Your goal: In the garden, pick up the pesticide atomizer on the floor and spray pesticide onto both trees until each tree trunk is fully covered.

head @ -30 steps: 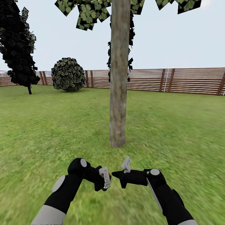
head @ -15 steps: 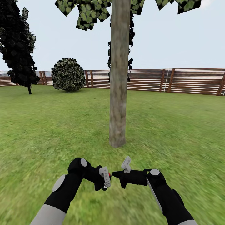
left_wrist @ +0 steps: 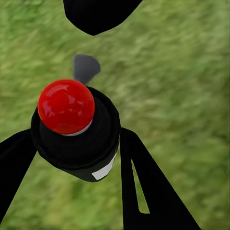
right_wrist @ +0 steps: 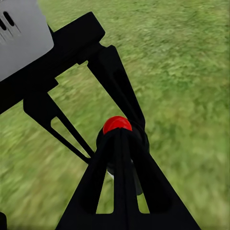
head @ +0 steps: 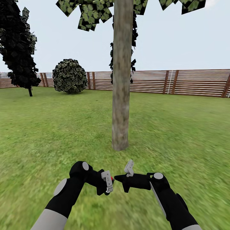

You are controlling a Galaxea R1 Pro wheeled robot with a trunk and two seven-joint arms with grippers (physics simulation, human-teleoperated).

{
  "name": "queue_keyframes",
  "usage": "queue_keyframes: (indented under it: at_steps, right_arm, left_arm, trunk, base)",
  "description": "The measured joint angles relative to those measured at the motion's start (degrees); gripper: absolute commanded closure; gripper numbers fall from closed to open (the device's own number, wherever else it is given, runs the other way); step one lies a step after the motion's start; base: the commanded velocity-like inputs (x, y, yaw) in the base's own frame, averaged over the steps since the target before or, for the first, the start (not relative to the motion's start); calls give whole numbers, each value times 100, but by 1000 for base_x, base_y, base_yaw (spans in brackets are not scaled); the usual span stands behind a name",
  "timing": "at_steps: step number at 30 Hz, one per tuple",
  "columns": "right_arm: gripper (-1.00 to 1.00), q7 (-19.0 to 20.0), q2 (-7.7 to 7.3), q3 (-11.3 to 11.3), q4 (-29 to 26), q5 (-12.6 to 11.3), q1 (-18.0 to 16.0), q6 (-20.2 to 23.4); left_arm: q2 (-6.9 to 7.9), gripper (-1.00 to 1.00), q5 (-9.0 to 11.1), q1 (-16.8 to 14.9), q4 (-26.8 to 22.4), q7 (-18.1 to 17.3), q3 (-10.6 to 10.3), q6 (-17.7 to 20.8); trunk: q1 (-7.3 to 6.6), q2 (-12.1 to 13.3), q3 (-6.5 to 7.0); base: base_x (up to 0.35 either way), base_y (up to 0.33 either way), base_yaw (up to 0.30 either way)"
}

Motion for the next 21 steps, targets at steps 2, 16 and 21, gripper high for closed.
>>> queue_keyframes:
  at_steps: [2,16,21]
  right_arm:
    - [100,0,0,0,-1,-4,0,0]
    - [100,0,0,0,4,-6,0,0]
    - [100,0,0,0,3,-5,2,-2]
  left_arm:
    - [0,100,2,0,0,-1,0,-1]
    - [0,100,4,0,0,-116,0,-6]
    - [0,100,5,0,0,-260,0,-10]
  trunk:
    - [0,0,0]
    - [0,0,0]
    - [0,0,0]
  base:
    - [0,0,0]
    - [0,0,0]
    - [0,0,0]
